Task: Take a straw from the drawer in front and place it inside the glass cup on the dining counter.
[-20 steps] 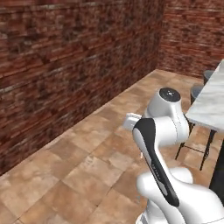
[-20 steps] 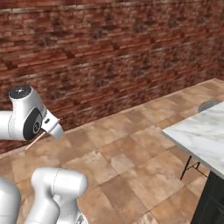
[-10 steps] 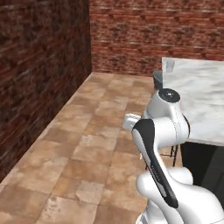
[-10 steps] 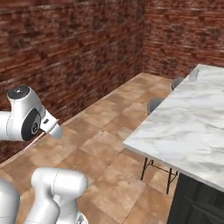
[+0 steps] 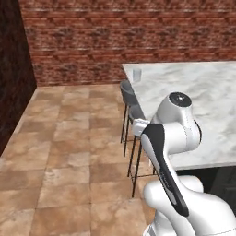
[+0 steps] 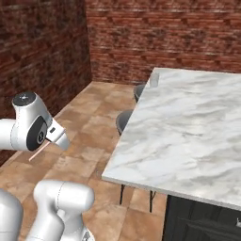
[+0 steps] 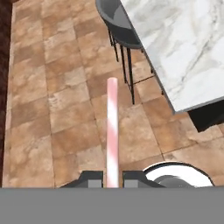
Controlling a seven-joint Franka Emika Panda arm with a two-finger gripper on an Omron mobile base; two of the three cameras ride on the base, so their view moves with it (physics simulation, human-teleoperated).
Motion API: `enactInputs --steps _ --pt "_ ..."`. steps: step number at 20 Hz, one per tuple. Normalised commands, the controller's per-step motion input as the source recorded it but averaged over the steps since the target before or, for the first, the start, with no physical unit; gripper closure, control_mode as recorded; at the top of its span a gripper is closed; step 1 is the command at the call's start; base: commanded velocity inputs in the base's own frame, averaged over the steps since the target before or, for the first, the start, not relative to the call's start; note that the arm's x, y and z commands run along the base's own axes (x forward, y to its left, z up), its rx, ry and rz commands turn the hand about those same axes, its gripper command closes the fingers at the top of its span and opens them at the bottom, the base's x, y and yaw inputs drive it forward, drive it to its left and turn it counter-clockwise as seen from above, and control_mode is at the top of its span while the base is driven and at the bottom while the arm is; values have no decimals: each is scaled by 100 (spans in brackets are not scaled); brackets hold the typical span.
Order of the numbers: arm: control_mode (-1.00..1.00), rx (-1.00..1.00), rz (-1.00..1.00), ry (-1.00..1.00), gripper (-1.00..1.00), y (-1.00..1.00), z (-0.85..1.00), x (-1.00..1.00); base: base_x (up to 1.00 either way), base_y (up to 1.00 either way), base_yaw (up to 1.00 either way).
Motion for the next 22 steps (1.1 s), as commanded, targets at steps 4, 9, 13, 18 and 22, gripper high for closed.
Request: enactInputs --steps 4,9,13,18,22 --pt "100 0 0 0 100 0 0 0 25 66 -31" --pt "100 0 0 0 100 0 0 0 14 82 -28" --pt "100 0 0 0 100 0 0 0 45 87 -29" --pt "100 0 0 0 100 0 0 0 91 78 -29" --pt "100 0 0 0 100 0 0 0 100 71 -31"
